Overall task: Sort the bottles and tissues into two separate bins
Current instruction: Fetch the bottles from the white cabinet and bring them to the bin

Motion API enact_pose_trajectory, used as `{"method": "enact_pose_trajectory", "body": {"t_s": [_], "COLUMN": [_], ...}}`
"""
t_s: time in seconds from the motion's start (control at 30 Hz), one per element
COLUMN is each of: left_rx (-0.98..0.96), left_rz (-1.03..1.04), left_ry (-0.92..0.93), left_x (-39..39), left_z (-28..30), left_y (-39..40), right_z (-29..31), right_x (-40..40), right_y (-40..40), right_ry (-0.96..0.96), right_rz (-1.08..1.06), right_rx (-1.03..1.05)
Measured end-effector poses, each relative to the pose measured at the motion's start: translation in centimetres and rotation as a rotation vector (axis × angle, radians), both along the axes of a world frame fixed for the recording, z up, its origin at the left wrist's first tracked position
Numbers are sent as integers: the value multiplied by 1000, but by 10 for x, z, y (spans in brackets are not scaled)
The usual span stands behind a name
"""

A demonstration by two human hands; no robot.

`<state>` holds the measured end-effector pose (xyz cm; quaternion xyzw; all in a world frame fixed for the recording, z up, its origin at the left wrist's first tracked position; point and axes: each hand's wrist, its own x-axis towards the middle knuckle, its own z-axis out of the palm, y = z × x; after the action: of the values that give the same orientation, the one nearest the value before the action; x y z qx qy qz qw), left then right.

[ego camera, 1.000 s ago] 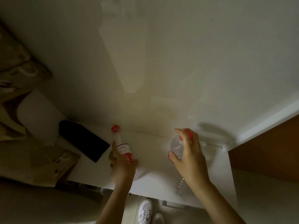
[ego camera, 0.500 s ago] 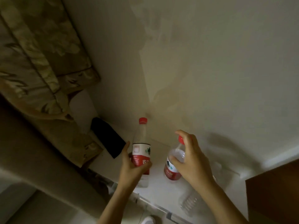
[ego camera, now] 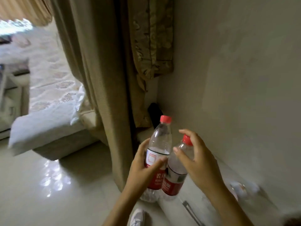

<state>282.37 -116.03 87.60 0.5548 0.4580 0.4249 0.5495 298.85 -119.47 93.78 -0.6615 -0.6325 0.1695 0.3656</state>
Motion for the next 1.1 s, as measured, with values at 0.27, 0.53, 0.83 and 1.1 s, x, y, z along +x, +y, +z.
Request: {"method": "enact_pose_trajectory", "body": {"t_s": [0.27, 0.53, 0.83, 1.1], "left_rx": [-21, 93, 184, 172], "left_rz": [176, 450, 809, 1167], "left_ry": [-104, -45, 131, 253], "left_x": [-97, -226, -417, -544], "left_z": [21, 43, 48, 42], "left_y": [-50, -107, -218, -308], "right_z": [3, 10, 13, 16], "right_x": [-105, -249, -453, -597], "right_y": [0, -30, -109, -142], "right_ry": [9, 104, 137, 43], "right_rz": [262, 556, 929, 1211], "right_rx": [68, 61, 63, 101]}}
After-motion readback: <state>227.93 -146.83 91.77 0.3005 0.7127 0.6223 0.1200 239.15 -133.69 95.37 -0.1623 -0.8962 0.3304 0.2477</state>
